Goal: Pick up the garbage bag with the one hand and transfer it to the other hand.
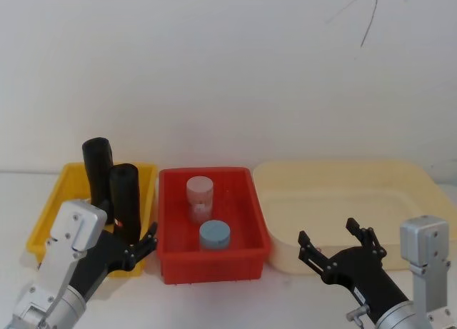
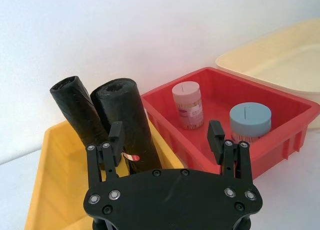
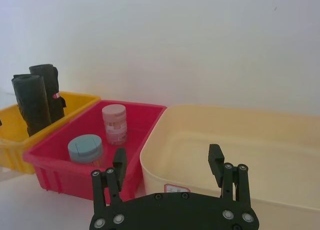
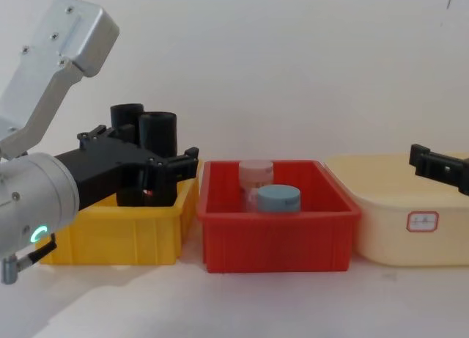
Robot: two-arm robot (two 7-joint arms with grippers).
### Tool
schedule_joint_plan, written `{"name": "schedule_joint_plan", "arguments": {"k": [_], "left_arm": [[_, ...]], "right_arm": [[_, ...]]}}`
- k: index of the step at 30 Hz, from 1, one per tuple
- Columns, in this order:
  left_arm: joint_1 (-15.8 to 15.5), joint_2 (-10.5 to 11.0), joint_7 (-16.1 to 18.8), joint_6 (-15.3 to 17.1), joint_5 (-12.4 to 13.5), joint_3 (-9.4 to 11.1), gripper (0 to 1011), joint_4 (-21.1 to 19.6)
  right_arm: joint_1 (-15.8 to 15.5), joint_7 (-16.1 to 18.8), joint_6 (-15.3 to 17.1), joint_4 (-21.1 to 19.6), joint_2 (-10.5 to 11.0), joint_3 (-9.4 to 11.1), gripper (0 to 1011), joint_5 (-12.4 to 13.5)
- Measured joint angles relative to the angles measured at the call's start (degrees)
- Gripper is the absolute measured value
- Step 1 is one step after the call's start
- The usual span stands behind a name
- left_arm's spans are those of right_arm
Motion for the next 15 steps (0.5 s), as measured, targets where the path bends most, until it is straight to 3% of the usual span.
{"name": "schedule_joint_plan", "arguments": {"k": [15], "left_arm": [[0.0, 0.0, 0.0, 0.0, 0.0, 0.0, 1001, 0.0]], "right_arm": [[0.0, 0.0, 0.0, 0.0, 0.0, 0.0, 1001, 0.0]]}}
